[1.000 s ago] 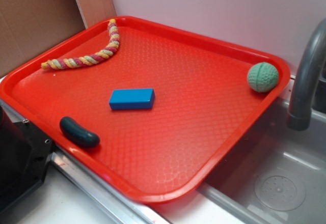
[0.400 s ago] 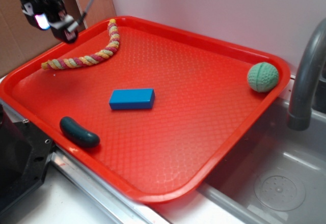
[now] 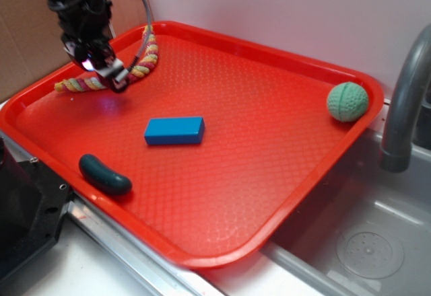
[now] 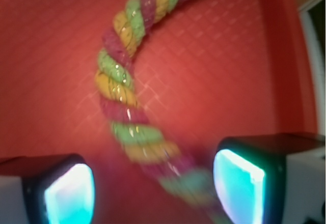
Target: Grab the multicolored rope.
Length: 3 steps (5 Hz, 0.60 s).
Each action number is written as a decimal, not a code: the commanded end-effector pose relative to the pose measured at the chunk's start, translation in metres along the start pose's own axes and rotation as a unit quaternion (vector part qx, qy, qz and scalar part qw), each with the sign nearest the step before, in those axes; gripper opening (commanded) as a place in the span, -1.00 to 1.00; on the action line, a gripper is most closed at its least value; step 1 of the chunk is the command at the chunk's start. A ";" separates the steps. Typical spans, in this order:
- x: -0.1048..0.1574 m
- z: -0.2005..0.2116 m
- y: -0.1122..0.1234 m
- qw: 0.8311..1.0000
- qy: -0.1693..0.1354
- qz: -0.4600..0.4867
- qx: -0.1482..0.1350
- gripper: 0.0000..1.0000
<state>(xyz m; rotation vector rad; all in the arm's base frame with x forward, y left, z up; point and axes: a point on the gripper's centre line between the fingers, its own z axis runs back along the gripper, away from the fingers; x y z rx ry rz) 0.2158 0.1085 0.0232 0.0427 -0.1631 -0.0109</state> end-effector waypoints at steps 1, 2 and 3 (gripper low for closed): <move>0.024 -0.021 -0.006 0.997 -0.028 -0.070 -0.026 1.00; 0.022 -0.024 -0.009 0.997 -0.025 -0.062 -0.030 -1.00; 0.020 -0.025 -0.008 0.998 -0.033 -0.043 -0.033 -1.00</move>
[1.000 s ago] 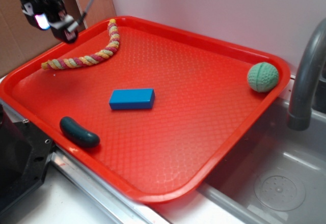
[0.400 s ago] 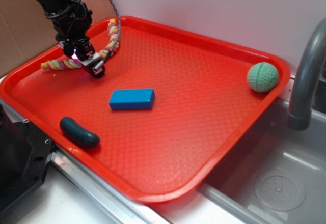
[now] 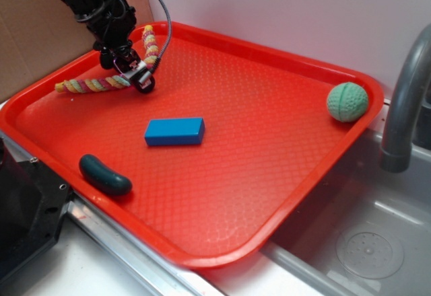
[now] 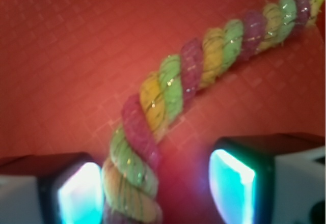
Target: Grab the multicolored rope.
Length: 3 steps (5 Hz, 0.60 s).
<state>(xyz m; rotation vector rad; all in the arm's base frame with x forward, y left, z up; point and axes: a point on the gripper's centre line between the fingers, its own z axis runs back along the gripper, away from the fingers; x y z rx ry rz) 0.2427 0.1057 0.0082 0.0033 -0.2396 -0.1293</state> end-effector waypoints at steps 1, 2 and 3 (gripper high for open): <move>-0.006 -0.006 -0.007 1.000 0.004 0.022 -0.009 -1.00; -0.006 -0.002 -0.012 0.999 0.008 0.035 -0.005 -1.00; -0.001 0.048 -0.029 0.998 -0.005 0.068 0.007 -1.00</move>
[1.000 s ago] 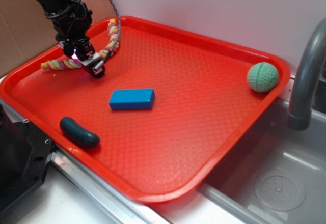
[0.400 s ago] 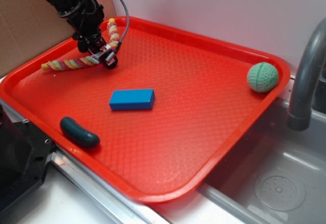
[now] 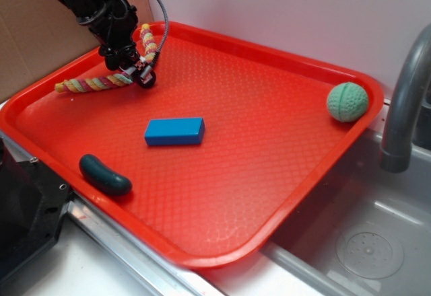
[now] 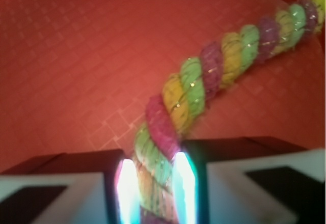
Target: Grab the multicolored rope.
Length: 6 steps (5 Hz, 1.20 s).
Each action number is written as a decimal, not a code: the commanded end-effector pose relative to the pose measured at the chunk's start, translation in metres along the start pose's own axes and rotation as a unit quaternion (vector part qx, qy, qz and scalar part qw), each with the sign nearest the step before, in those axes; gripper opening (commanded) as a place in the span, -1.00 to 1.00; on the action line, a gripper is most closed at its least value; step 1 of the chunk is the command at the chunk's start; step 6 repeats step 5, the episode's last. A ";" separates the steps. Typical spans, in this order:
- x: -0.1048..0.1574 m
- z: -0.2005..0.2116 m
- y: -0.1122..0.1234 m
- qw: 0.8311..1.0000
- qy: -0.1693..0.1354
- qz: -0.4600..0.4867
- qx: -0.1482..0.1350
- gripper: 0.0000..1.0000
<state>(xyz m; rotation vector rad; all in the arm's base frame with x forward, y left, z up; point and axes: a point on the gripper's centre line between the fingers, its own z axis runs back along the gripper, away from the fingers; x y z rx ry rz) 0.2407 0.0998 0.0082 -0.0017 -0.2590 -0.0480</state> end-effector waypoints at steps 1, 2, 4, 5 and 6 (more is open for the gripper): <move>0.005 0.098 -0.054 0.996 -0.010 0.087 0.016 -1.00; -0.003 0.153 -0.073 0.988 -0.036 0.147 0.016 -1.00; 0.027 0.238 -0.055 0.970 0.009 0.239 0.034 -1.00; 0.027 0.231 -0.040 0.969 0.029 0.246 0.001 -1.00; 0.027 0.231 -0.040 0.969 0.029 0.246 0.001 -1.00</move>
